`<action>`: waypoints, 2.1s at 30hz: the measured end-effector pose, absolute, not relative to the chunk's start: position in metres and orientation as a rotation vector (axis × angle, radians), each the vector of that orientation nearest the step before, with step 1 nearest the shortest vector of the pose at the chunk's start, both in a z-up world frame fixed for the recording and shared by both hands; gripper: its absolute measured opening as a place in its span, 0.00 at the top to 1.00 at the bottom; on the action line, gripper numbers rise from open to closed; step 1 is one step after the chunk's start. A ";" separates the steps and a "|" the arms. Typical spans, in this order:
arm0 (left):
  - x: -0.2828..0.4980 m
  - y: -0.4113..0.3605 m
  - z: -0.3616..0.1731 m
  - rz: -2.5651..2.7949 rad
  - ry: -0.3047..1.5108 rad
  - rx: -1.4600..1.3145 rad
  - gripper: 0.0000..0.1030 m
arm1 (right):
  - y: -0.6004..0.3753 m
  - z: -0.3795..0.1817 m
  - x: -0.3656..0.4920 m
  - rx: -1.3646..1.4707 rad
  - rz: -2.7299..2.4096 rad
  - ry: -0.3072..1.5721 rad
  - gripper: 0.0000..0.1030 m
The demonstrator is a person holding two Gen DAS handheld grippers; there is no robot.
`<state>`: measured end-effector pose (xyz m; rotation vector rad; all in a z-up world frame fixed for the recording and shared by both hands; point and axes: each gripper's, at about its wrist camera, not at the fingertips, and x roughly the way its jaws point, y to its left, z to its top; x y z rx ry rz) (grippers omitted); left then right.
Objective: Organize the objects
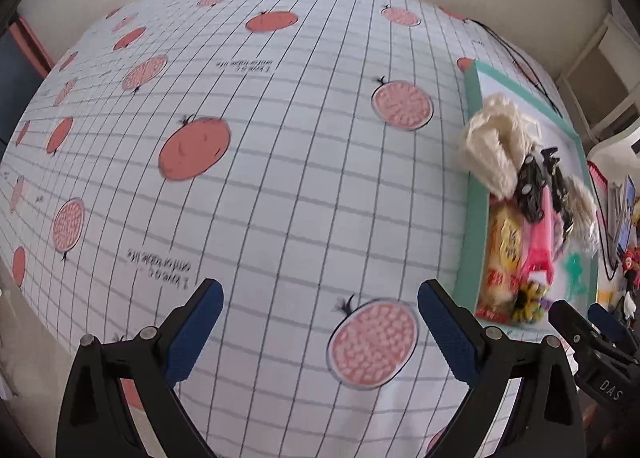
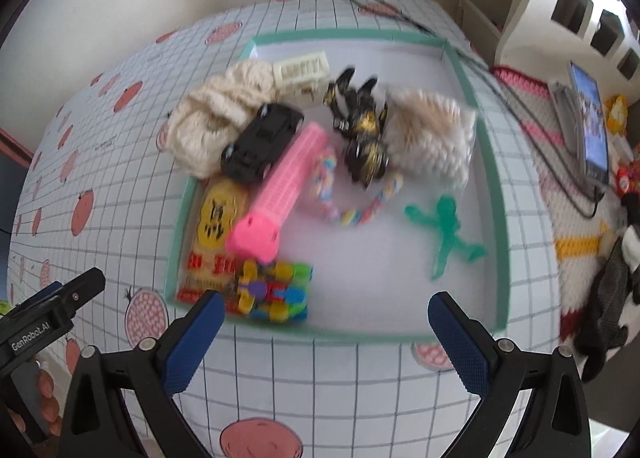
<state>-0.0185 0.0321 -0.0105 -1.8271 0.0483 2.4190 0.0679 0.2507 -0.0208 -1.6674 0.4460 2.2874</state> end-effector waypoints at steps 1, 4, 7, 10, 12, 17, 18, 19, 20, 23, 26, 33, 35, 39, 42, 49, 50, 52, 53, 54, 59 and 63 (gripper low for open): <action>-0.016 0.031 -0.011 2.424 0.064 -1.832 0.05 | 0.250 -0.023 0.070 -1.677 2.278 0.455 0.00; -0.010 0.027 -0.011 2.416 0.074 -1.845 0.05 | 0.247 -0.029 0.077 -1.705 2.261 0.487 0.00; -0.003 0.022 -0.015 2.391 0.094 -1.887 0.05 | 0.243 -0.029 0.082 -1.715 2.265 0.465 0.00; 0.000 0.019 -0.019 2.359 0.108 -1.919 0.05 | 0.239 -0.029 0.088 -1.720 2.272 0.463 0.00; 0.003 0.018 -0.021 2.341 0.107 -1.934 0.05 | 0.240 -0.028 0.092 -1.721 2.269 0.482 0.00; 0.010 0.015 -0.020 2.337 0.115 -1.940 0.05 | 0.241 -0.025 0.100 -1.708 2.273 0.494 0.00; 0.011 0.015 -0.020 2.333 0.111 -1.938 0.05 | 0.241 -0.024 0.101 -1.703 2.275 0.495 0.00; 0.013 0.015 -0.021 2.320 0.110 -1.945 0.05 | 0.241 -0.024 0.102 -1.701 2.276 0.493 0.00; 0.014 0.015 -0.021 2.314 0.112 -1.950 0.05 | 0.241 -0.024 0.102 -1.699 2.276 0.490 0.00; 0.016 0.015 -0.022 2.313 0.119 -1.960 0.05 | 0.239 -0.024 0.104 -1.701 2.276 0.485 0.00; 0.017 0.014 -0.020 2.312 0.105 -1.956 0.05 | 0.237 -0.024 0.105 -1.707 2.281 0.481 0.00; 0.019 0.019 -0.020 2.309 0.125 -1.948 0.05 | 0.235 -0.026 0.103 -1.717 2.285 0.475 0.00; 0.020 0.020 -0.020 2.310 0.132 -1.943 0.05 | 0.235 -0.027 0.102 -1.718 2.284 0.474 0.00; 0.021 0.022 -0.019 2.315 0.138 -1.936 0.05 | 0.235 -0.029 0.100 -1.725 2.280 0.490 0.00; 0.021 0.024 -0.020 2.312 0.142 -1.938 0.05 | 0.234 -0.028 0.101 -1.717 2.280 0.477 0.00; 0.023 0.029 -0.020 2.313 0.142 -1.936 0.05 | 0.235 -0.025 0.107 -1.705 2.286 0.463 0.00; 0.023 0.030 -0.020 2.310 0.145 -1.936 0.05 | 0.236 -0.025 0.108 -1.703 2.285 0.460 0.00; 0.024 0.031 -0.019 2.310 0.150 -1.934 0.05 | 0.236 -0.023 0.108 -1.692 2.288 0.451 0.00; 0.024 0.032 -0.019 2.311 0.150 -1.934 0.05 | 0.237 -0.022 0.108 -1.684 2.290 0.449 0.00; 0.024 0.032 -0.019 2.312 0.149 -1.933 0.05 | 0.237 -0.021 0.108 -1.678 2.293 0.448 0.00; 0.024 0.032 -0.019 2.315 0.151 -1.929 0.05 | 0.240 -0.016 0.112 -1.658 2.302 0.437 0.00; 0.025 0.034 -0.018 2.317 0.151 -1.928 0.05 | 0.235 -0.019 0.109 -1.661 2.304 0.432 0.00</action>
